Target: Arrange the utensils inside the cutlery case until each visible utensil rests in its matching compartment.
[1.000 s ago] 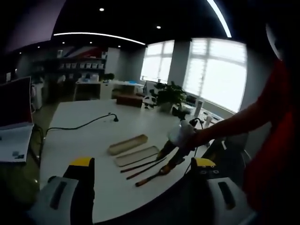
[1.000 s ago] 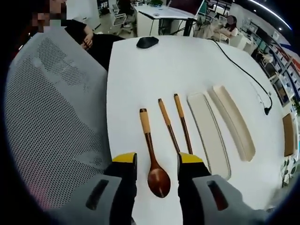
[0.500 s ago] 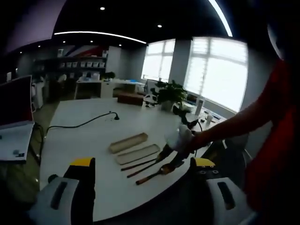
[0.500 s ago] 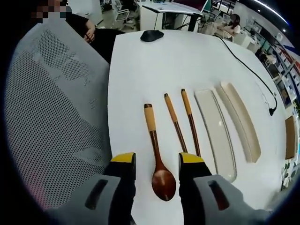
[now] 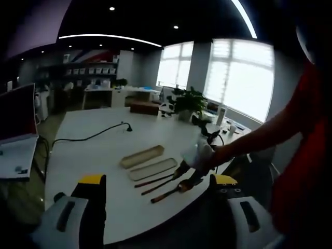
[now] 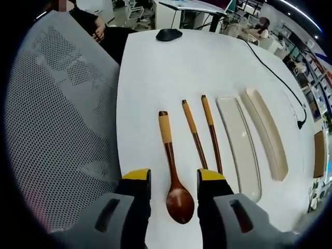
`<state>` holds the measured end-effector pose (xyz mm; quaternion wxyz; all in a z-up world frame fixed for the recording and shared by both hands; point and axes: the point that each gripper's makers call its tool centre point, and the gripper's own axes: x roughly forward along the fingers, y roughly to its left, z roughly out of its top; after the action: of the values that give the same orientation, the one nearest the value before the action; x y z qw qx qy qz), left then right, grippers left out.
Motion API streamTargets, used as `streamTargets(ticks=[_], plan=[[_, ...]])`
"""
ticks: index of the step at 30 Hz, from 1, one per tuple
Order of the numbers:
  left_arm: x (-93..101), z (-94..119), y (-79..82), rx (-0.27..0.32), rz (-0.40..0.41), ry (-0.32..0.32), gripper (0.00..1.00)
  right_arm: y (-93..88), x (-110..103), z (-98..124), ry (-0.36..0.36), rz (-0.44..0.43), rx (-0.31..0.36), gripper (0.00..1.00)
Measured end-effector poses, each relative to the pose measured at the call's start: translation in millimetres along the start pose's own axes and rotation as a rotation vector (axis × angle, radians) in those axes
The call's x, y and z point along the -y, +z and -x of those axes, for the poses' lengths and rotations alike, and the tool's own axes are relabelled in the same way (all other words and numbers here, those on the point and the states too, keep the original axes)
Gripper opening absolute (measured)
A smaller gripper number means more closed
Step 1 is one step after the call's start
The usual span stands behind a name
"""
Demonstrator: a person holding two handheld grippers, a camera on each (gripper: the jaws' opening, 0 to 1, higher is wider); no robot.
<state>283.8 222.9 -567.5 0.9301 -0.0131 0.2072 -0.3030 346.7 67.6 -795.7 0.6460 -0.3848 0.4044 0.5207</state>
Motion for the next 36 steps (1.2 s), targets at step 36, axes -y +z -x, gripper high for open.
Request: streamTargets(ticks=[36], plan=[[5.7,3,-2.1,-0.002,-0.005,-0.025,0.85,-0.4,-5,-15,0.023,0.044,-0.031,0.26]])
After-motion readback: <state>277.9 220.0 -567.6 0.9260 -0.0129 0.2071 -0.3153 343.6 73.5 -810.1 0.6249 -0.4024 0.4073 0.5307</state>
